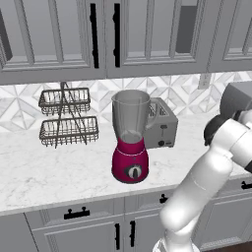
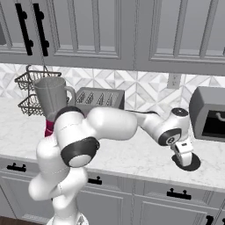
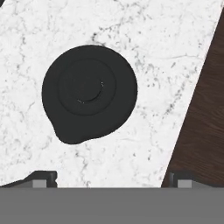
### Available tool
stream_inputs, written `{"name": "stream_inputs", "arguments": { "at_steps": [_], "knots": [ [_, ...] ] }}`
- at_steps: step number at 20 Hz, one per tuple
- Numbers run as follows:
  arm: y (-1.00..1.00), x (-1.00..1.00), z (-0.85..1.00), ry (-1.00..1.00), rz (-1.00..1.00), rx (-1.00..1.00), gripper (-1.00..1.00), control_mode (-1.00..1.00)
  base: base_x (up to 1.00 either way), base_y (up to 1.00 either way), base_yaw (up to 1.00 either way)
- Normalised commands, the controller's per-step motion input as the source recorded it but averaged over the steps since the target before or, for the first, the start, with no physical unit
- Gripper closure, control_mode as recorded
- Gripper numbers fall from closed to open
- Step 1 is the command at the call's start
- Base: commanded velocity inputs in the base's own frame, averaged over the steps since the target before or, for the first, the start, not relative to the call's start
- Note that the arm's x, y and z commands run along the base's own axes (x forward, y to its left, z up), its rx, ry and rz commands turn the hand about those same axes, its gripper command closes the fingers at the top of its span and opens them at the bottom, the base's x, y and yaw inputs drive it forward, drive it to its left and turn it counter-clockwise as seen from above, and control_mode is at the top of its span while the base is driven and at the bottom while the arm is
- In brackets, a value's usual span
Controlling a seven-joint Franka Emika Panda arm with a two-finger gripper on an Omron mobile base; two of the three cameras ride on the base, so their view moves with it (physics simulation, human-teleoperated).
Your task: Close the lid blender by securely placing the lid on top.
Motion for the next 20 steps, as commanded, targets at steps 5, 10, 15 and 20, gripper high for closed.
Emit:
{"name": "stream_inputs", "arguments": {
  "at_steps": [5,10,15,20],
  "knots": [
    [-0.28,0.29,-0.01,0.08,0.00,0.09,-1.00,-1.00,0.00,0.00,0.00],
    [-0.17,0.28,-0.02,0.08,0.00,0.03,-1.00,-1.00,0.00,0.00,0.00],
    [-0.11,0.16,-0.25,0.04,0.00,0.00,-1.00,-1.00,0.00,0.00,0.00],
    [-0.29,0.01,-0.45,0.00,0.00,0.05,-1.00,-1.00,0.00,0.00,0.00]
  ]
}}
